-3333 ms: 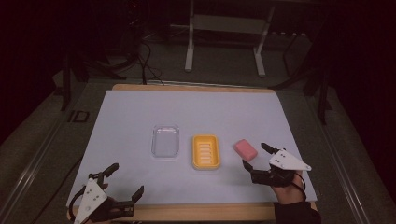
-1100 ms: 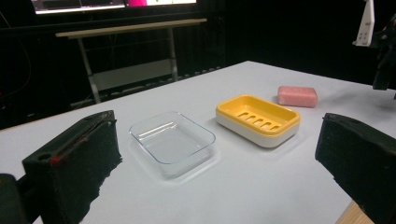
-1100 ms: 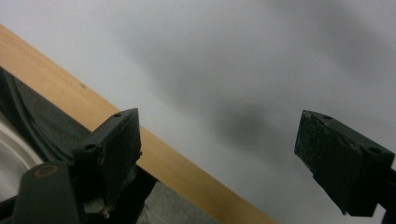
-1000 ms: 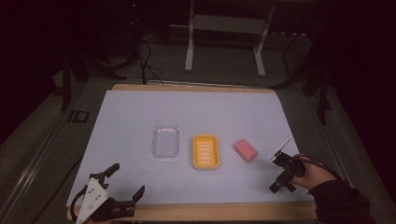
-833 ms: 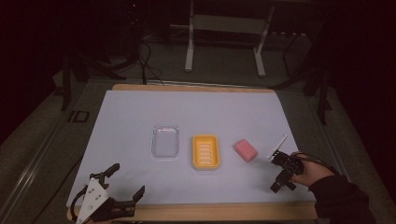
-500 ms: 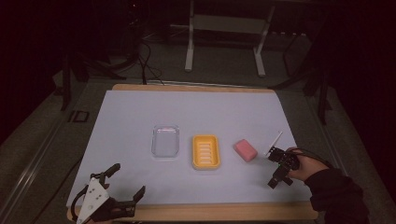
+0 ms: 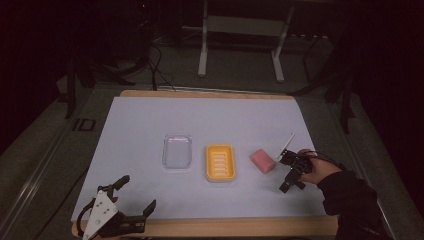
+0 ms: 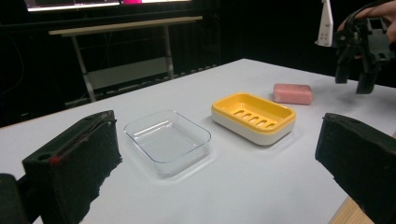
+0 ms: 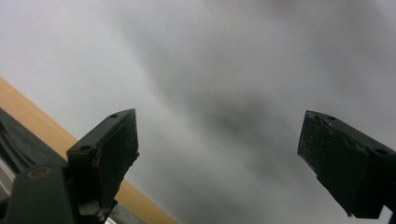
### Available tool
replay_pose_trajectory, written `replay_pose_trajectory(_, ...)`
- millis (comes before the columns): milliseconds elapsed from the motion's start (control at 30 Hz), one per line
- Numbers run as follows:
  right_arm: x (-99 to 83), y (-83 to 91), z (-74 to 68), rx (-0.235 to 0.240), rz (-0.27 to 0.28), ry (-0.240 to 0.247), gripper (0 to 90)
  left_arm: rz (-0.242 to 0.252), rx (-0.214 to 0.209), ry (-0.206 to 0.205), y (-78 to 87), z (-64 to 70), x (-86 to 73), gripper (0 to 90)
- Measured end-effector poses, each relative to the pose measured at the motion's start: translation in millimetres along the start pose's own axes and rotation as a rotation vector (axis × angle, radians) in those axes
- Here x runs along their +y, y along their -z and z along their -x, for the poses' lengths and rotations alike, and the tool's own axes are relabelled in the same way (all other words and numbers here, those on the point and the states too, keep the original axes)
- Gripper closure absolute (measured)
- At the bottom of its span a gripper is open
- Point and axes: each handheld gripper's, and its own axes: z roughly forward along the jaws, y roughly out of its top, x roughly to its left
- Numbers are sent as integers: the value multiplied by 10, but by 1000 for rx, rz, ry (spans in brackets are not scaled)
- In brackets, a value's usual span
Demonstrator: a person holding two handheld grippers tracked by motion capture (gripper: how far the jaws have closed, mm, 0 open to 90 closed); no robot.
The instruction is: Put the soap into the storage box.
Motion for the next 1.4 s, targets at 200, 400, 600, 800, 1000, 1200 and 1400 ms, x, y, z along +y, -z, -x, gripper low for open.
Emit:
replay_pose_trajectory(200, 140, 40, 6, 4, -1, 19, 132, -7, -4, -5, -7, 6, -2, 2)
replay_pose_trajectory(400, 269, 53, 15, 25, 29, 12, 131, -9, -9, -9, -9, 11, -2, 2)
replay_pose_trajectory(600, 382, 46, 28, 16, 110, 7, 130, -14, -13, -10, -17, 13, -4, 2)
replay_pose_trajectory(800, 482, 81, 56, 24, 192, -28, 123, -20, -20, -14, -23, 19, -6, 2)
replay_pose_trajectory(1000, 615, -1, 39, -7, 192, -76, 108, -26, -28, -15, -30, 23, -9, 2)
replay_pose_trajectory(1200, 711, -61, 70, -17, 193, -79, 109, -29, -32, -16, -33, 26, -11, 2)
replay_pose_trajectory(1400, 795, -98, 74, -29, 195, -55, 151, -29, -32, -17, -34, 25, -12, 2)
